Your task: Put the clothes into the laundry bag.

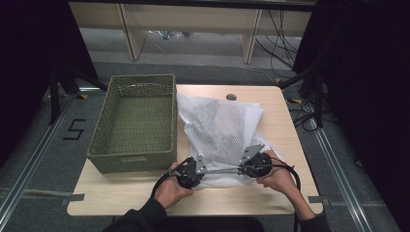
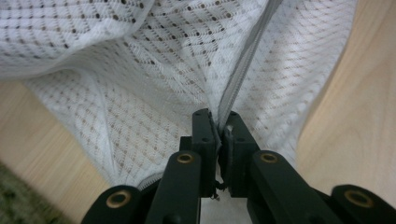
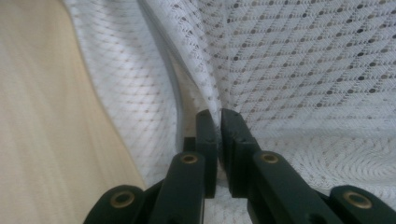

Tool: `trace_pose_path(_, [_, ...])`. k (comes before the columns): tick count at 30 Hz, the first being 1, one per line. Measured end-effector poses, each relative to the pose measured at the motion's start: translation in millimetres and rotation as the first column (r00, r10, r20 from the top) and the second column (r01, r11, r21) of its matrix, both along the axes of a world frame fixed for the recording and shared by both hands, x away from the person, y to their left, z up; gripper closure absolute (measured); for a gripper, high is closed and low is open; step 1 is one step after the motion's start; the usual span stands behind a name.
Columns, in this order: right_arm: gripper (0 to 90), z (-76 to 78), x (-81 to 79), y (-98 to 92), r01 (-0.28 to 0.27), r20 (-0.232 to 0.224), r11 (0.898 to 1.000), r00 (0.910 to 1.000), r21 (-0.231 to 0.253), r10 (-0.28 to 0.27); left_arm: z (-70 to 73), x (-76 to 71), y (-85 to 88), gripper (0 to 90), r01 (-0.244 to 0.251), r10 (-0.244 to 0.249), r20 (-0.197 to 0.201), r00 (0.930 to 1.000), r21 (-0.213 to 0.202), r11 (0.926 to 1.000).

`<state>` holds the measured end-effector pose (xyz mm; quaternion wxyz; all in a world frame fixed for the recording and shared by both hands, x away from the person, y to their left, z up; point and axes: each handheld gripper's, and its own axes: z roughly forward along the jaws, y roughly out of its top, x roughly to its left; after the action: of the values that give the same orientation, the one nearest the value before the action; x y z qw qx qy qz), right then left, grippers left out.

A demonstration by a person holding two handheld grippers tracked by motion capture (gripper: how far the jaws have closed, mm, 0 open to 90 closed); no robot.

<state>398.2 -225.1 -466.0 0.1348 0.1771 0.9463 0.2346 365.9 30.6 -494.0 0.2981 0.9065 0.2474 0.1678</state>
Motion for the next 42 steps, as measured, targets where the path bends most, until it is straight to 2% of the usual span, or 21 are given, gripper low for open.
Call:
trace_pose_path(6, [84.2, 0.1, -9.0, 3.9, -0.039, -0.008, 0.999, 0.9992, 0.012, 0.039, 0.6, -5.9, 13.1, 82.3, -0.021, 0.02, -0.016, 0.9997, -0.031, 0.9993])
trace_pose_path(8, [78.8, 0.7, -11.3, 6.2, -0.024, -0.014, 0.999, 0.9996, 0.029, 0.024, 2.8, -8.7, 16.2, 77.4, -0.027, 0.026, -0.016, 0.9995, -0.035, 0.999])
trace_pose_path(12, [61.9, 6.6, -12.7, 3.6, 0.03, -0.023, 0.995, 0.9994, 0.093, -0.028, 9.5, -16.1, 25.2, 63.1, -0.043, 0.04, -0.033, 0.9987, -0.087, 0.9953])
trace_pose_path(16, [47.1, 14.3, -13.3, -3.4, 0.085, -0.013, 0.98, 0.9963, 0.182, -0.085, 13.9, -23.2, 36.7, 51.8, -0.058, 0.052, -0.048, 0.9975, -0.121, 0.991])
trace_pose_path(18, [42.6, 18.8, -12.4, -9.1, 0.106, 0.017, 0.968, 0.9935, 0.228, -0.113, 16.5, -26.8, 42.7, 48.6, -0.057, 0.051, -0.049, 0.9975, -0.144, 0.988])
trace_pose_path(20, [40.5, 24.7, -12.4, -15.3, 0.157, 0.016, 0.948, 0.9858, 0.276, -0.167, 19.3, -30.0, 48.3, 44.9, -0.056, 0.051, -0.038, 0.998, -0.15, 0.9871])
trace_pose_path(21, [39.8, 27.1, -10.8, -18.7, 0.153, 0.033, 0.945, 0.9849, 0.288, -0.17, 21.1, -32.7, 51.8, 43.7, -0.067, 0.062, -0.035, 0.9975, -0.165, 0.984])
trace_pose_path(22, [38.9, 30.2, -10.2, -23.0, 0.19, 0.012, 0.93, 0.9789, 0.316, -0.204, 22.5, -33.8, 54.3, 41.6, -0.073, 0.067, -0.04, 0.997, -0.165, 0.9836])
trace_pose_path(24, [37.2, 33.1, -8.2, -29.4, 0.227, 0.026, 0.911, 0.9677, 0.345, -0.251, 24.3, -37.1, 60.2, 40.5, -0.093, 0.086, -0.044, 0.9954, -0.219, 0.9713])
trace_pose_path(25, [36.7, 33.7, -8.2, -33.5, 0.263, 0.025, 0.895, 0.9562, 0.361, -0.292, 25.2, -38.3, 63.2, 39.6, -0.098, 0.091, -0.042, 0.995, -0.229, 0.9684])
trace_pose_path(26, [36.1, 34.9, -7.1, -37.7, 0.28, 0.022, 0.888, 0.9507, 0.365, -0.309, 26.1, -40.0, 65.5, 38.6, -0.11, 0.1, -0.049, 0.9937, -0.252, 0.9614])
trace_pose_path(27, [35.4, 33.8, -5.3, -41.0, 0.285, 0.029, 0.881, 0.9473, 0.378, -0.319, 26.7, -40.4, 68.4, 37.8, -0.112, 0.102, -0.049, 0.9935, -0.258, 0.9596])
trace_pose_path(29, [35.1, 32.4, -6.2, -45.0, 0.325, 0.003, 0.867, 0.9361, 0.379, -0.352, 27.9, -44.2, 73.9, 37.1, -0.11, 0.097, -0.057, 0.9937, -0.31, 0.9443])
trace_pose_path(32, [34.8, 29.3, -8.5, -50.2, 0.358, -0.022, 0.852, 0.925, 0.382, -0.379, 28.1, -48.9, 80.0, 33.9, -0.124, 0.109, -0.062, 0.9921, -0.343, 0.9309])
trace_pose_path(33, [34.7, 28.0, -7.1, -52.7, 0.34, 0.002, 0.859, 0.9294, 0.384, -0.369, 27.5, -50.3, 82.4, 33.6, -0.13, 0.117, -0.057, 0.9915, -0.351, 0.9275])
trace_pose_path(35, [34.6, 27.4, -11.1, -55.0, 0.367, -0.028, 0.847, 0.9217, 0.384, -0.387, 27.6, -51.9, 88.9, 31.1, -0.127, 0.114, -0.057, 0.9918, -0.337, 0.9329])
trace_pose_path(36, [34.6, 26.4, -11.5, -56.8, 0.361, -0.009, 0.848, 0.9214, 0.388, -0.388, 26.8, -52.8, 91.9, 30.6, -0.136, 0.123, -0.059, 0.9906, -0.343, 0.9294])
trace_pose_path(37, [34.6, 26.1, -13.7, -57.6, 0.374, -0.019, 0.843, 0.9172, 0.386, -0.398, 26.1, -54.3, 94.8, 29.4, -0.157, 0.144, -0.064, 0.9875, -0.343, 0.9263])
trace_pose_path(38, [34.4, 25.2, -16.0, -58.2, 0.392, -0.032, 0.833, 0.91, 0.392, -0.413, 25.7, -55.4, 97.8, 27.5, -0.166, 0.152, -0.066, 0.9861, -0.346, 0.9235])
trace_pose_path(41, [33.9, 21.4, -18.9, -61.8, 0.381, -0.021, 0.839, 0.9139, 0.39, -0.406, 24.1, -59.0, 104.6, 20.6, -0.19, 0.169, -0.089, 0.9817, -0.386, 0.9026])
trace_pose_path(42, [33.8, 19.5, -21.2, -62.3, 0.39, -0.023, 0.835, 0.9098, 0.389, -0.414, 23.5, -60.6, 108.5, 19.0, -0.197, 0.18, -0.08, 0.9804, -0.387, 0.9007])
